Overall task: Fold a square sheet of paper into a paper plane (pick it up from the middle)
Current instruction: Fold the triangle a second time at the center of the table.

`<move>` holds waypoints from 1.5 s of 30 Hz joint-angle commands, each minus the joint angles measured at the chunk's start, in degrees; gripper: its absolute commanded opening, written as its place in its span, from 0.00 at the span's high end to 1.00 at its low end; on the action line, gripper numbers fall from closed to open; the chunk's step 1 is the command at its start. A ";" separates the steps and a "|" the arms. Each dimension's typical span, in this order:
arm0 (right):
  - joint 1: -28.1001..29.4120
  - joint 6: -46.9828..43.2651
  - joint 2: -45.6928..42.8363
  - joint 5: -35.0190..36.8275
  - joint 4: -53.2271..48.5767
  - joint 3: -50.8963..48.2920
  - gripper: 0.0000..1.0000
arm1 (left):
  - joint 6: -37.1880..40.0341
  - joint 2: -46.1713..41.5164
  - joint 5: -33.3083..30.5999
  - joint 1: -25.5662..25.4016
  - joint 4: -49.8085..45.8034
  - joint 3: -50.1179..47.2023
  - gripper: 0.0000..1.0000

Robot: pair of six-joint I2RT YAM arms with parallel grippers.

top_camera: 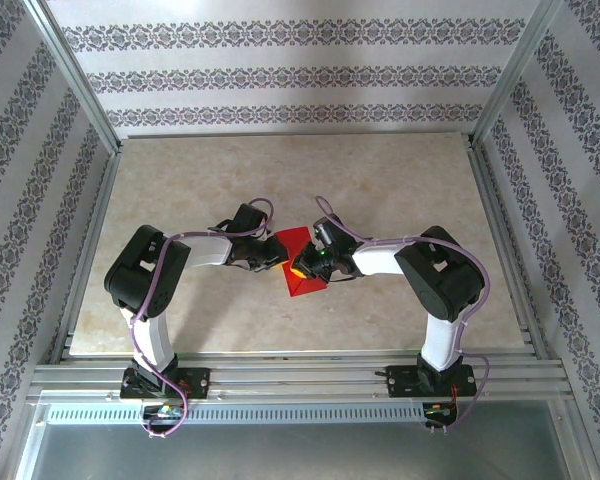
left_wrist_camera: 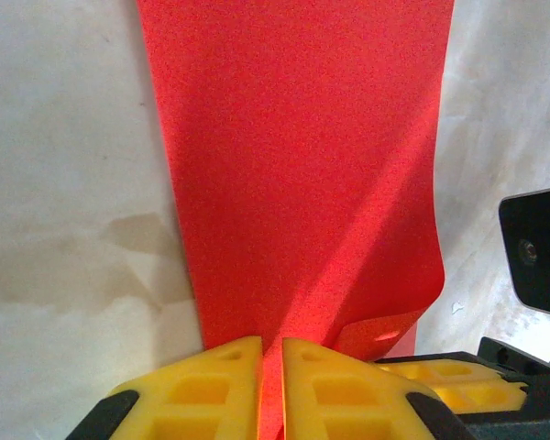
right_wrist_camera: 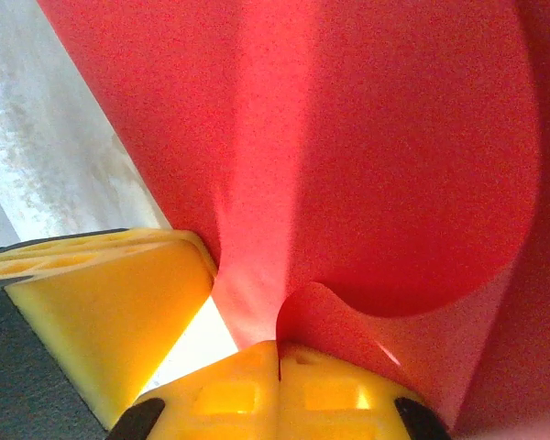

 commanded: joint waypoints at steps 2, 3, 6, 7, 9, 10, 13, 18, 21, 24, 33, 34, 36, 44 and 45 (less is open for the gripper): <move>0.61 0.18 0.65 0.26 0.77 0.96 0.95 | 0.66 1.72 -0.92 0.49 -2.66 0.77 0.85; 0.66 0.22 0.58 0.35 0.88 0.91 0.95 | 0.67 1.78 -1.00 0.55 -2.68 0.75 0.85; 0.63 0.42 0.23 0.90 0.85 0.87 0.95 | 0.69 1.83 -1.26 0.51 -3.10 0.66 0.85; 0.62 0.52 0.12 1.09 0.87 0.78 0.95 | 0.73 1.83 -1.36 0.55 -3.06 0.58 0.85; 0.64 0.69 -0.08 1.50 0.79 0.78 0.95 | 0.65 1.70 -1.44 0.53 -3.10 0.52 0.85; 0.65 0.71 -0.13 1.53 0.75 0.78 0.95 | 0.66 1.69 -1.44 0.53 -3.15 0.49 0.85; 0.59 0.97 -0.04 1.80 0.71 0.91 0.95 | 0.62 1.80 -1.46 0.54 -3.07 0.37 0.85; 0.64 0.99 0.14 1.54 1.22 1.20 0.95 | 0.55 1.89 -1.52 0.50 -3.08 0.40 0.85; 0.64 0.88 0.22 1.38 1.22 1.44 0.95 | 0.54 2.02 -1.49 0.47 -3.11 0.36 0.85; 0.59 0.88 0.53 1.18 1.50 1.49 0.95 | 0.56 2.10 -1.53 0.55 -3.13 0.41 0.85; 0.62 1.10 1.08 1.35 1.40 1.53 0.95 | 0.53 2.19 -1.53 0.47 -3.17 0.36 0.85; 0.57 1.06 1.10 1.38 1.49 1.49 0.95 | 0.51 2.17 -1.47 0.50 -3.20 0.36 0.85; 0.63 1.14 1.11 1.58 1.42 1.49 0.95 | 0.51 2.15 -1.41 0.50 -3.13 0.40 0.85; 0.59 1.45 1.62 1.89 1.50 1.75 0.95 | 0.43 2.19 -1.27 0.47 -2.86 0.28 0.85; 0.58 1.57 1.71 1.89 1.73 1.75 0.95 | 0.46 2.16 -1.27 0.48 -2.87 0.32 0.86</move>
